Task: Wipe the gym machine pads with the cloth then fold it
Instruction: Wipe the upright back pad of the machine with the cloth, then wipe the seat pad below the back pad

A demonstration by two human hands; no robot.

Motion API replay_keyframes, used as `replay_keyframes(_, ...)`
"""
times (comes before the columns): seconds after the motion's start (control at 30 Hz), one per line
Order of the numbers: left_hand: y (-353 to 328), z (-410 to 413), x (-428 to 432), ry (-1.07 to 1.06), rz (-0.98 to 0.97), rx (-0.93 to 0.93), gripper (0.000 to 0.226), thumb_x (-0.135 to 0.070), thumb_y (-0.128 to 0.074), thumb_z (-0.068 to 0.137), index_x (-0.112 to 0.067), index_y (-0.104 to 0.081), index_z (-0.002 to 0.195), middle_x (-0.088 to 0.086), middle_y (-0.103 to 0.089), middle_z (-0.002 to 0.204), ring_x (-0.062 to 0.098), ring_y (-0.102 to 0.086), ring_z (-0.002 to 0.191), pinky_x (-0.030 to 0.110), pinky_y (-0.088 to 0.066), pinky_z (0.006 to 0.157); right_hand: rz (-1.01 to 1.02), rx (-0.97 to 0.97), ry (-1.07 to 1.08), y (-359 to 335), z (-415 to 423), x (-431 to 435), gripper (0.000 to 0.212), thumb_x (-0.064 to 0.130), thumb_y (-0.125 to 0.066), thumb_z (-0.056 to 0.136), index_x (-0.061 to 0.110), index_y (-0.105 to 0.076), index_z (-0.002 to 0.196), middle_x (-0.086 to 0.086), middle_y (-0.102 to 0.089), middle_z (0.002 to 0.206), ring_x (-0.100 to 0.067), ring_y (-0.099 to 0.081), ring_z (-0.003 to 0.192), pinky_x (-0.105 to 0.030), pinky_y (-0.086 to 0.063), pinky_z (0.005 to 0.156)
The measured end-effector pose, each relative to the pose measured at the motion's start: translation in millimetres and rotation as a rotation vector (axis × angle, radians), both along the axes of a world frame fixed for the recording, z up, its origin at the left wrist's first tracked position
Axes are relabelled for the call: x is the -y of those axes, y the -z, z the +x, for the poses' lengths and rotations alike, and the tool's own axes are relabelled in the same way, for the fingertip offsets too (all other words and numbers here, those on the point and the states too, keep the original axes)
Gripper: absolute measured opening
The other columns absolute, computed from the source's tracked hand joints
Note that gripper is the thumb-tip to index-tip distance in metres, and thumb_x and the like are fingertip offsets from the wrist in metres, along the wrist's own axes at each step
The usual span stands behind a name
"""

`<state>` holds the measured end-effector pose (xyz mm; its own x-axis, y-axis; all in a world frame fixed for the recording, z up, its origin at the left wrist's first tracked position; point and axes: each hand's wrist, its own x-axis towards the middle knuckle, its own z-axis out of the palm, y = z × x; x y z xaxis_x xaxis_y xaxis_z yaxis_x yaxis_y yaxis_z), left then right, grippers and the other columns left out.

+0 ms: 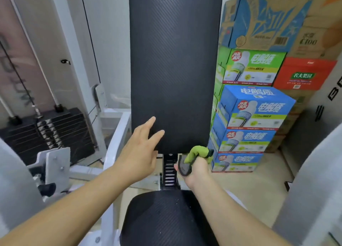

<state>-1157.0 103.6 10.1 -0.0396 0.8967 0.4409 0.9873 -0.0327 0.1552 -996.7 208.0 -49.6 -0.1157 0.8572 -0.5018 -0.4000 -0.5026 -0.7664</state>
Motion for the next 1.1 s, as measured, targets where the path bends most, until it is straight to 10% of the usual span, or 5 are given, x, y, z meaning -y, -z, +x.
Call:
replay_keyframes(0.33, 24, -10, 49, 0.028, -0.297, 0.401, 0.107, -0.041, -0.075, 0.078, -0.05, -0.008, 0.161, -0.003, -0.004, 0.17, 0.021, -0.01, 0.157, 0.044, -0.027, 0.124, -0.037, -0.057, -0.625, -26, -35, 75, 0.031, 0.027, -0.053, 0.09, 0.016, -0.07, 0.114, -0.012, -0.069, 0.109, -0.031, -0.066, 0.103, -0.046, -0.05, 0.098)
replay_keyframes(0.53, 32, 28, 54, 0.251, -0.213, 0.92, 0.092, 0.0, -0.074, 0.078, -0.037, -0.032, 0.152, -0.013, -0.057, 0.129, -0.002, -0.06, 0.11, 0.015, -0.049, 0.088, 0.251, 0.372, -1.017, -63, 28, 75, 0.053, 0.059, -0.045, 0.102, 0.022, -0.066, 0.133, -0.013, -0.075, 0.123, -0.035, -0.074, 0.109, -0.05, -0.06, 0.086)
replay_keyframes(0.67, 13, 23, 69, 0.061, -0.181, 0.674, 0.073, -0.024, -0.078, 0.078, -0.034, -0.033, 0.135, -0.011, -0.064, 0.107, 0.01, -0.067, 0.089, 0.034, -0.056, 0.078, 0.527, 0.808, -0.73, -61, 75, 69, 0.029, 0.048, -0.056, 0.101, 0.026, -0.069, 0.116, -0.016, -0.078, 0.096, -0.03, -0.078, 0.078, -0.034, -0.057, 0.063)
replay_keyframes(0.83, 43, 62, 132, 0.152, -0.501, 0.287, 0.069, -0.082, -0.046, 0.081, -0.047, -0.051, 0.14, -0.014, -0.036, 0.142, 0.012, -0.032, 0.136, 0.04, -0.036, 0.111, 0.57, 0.956, -0.484, 28, 122, 67, 0.022, 0.03, -0.067, 0.094, 0.021, -0.073, 0.075, 0.01, -0.068, 0.072, -0.013, -0.061, 0.079, -0.03, -0.048, 0.072)
replay_keyframes(1.1, 110, 45, 55, -0.114, -0.614, 0.051, 0.058, -0.075, -0.041, 0.093, -0.052, -0.043, 0.145, 0.001, -0.034, 0.144, 0.027, -0.029, 0.135, 0.052, -0.03, 0.107, 0.571, 1.026, -0.463, 80, 129, 70, 0.029, 0.029, -0.06, 0.1, 0.015, -0.078, 0.117, -0.003, -0.069, 0.121, -0.02, -0.066, 0.107, -0.029, -0.049, 0.088)
